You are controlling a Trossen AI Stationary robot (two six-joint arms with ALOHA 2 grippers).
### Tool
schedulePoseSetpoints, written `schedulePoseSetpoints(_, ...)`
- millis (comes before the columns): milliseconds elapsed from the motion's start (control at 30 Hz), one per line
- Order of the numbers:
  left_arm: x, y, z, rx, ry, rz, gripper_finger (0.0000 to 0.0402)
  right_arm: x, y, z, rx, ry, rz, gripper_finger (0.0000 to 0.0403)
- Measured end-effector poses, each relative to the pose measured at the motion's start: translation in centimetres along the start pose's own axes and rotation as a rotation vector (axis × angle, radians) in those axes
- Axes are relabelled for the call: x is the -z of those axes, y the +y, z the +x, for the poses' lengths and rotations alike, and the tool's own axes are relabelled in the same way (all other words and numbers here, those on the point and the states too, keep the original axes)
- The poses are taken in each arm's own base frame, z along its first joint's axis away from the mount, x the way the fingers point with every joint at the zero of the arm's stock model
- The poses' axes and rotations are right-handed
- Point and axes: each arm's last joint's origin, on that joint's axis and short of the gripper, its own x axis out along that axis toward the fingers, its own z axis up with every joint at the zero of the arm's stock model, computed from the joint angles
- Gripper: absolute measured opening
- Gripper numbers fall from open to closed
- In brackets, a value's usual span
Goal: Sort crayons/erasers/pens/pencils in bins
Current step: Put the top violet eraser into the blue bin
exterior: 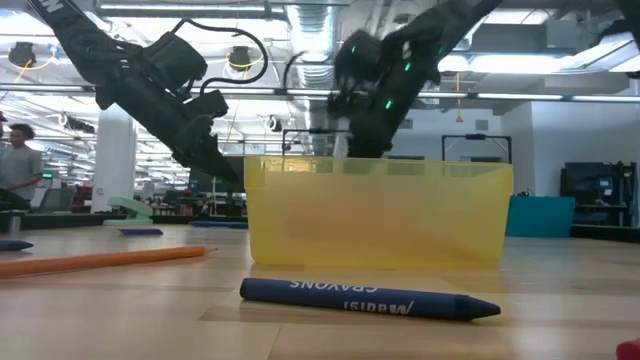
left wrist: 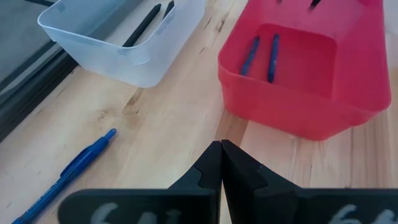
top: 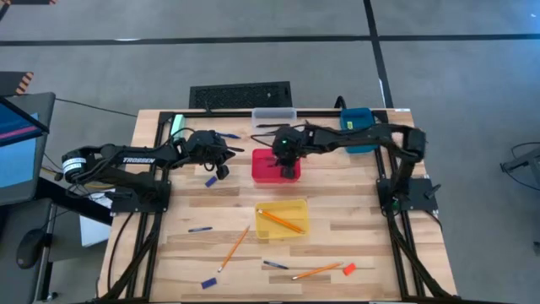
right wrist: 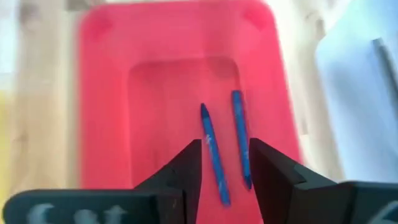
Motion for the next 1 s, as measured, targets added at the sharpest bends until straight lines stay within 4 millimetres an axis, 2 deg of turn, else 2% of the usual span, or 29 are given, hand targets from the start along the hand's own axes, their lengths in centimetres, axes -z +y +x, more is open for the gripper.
schedulePoseSetpoints(67,-0.1,0.0,0.0,0.003,0.012,-0.002,0.0,-0.3,0.3,-2.1,0.019,-0.031,-0.037,0.0129)
schedulePoseSetpoints(167,-0.7,-0.4,-0.1,0.027,0.043,0.01,0.0,0.5,0.7,-5.3,0.03,-0.079,-0.096,0.0082)
schedulePoseSetpoints(267,-1.2,-1.4,-0.3,0.071,0.099,0.053,0.0,2.3,0.9,-7.6,0.045,-0.136,-0.091,0.0024)
schedulePoseSetpoints(367,-1.9,-2.8,-0.6,0.086,0.163,0.12,0.0,4.6,1.0,-9.0,0.066,-0.236,-0.042,0.001)
schedulePoseSetpoints(533,-2.9,-5.2,-2.0,0.067,0.322,0.188,0.0,8.3,2.2,-10.0,0.065,-0.399,0.019,0.0016)
schedulePoseSetpoints(733,-3.5,-7.7,-4.1,0.034,0.48,0.083,0.0,11.6,4.1,-10.7,0.068,-0.513,0.017,0.0006)
schedulePoseSetpoints(867,-2.6,-8.2,-5.2,-0.058,0.599,-0.051,0.0015,12.9,5.1,-11.1,0.069,-0.53,0.02,0.0007)
schedulePoseSetpoints(1000,-1.4,-7.8,-5.5,-0.123,0.688,-0.105,0.0054,13.1,5.7,-11.5,0.078,-0.543,-0.008,0.0003)
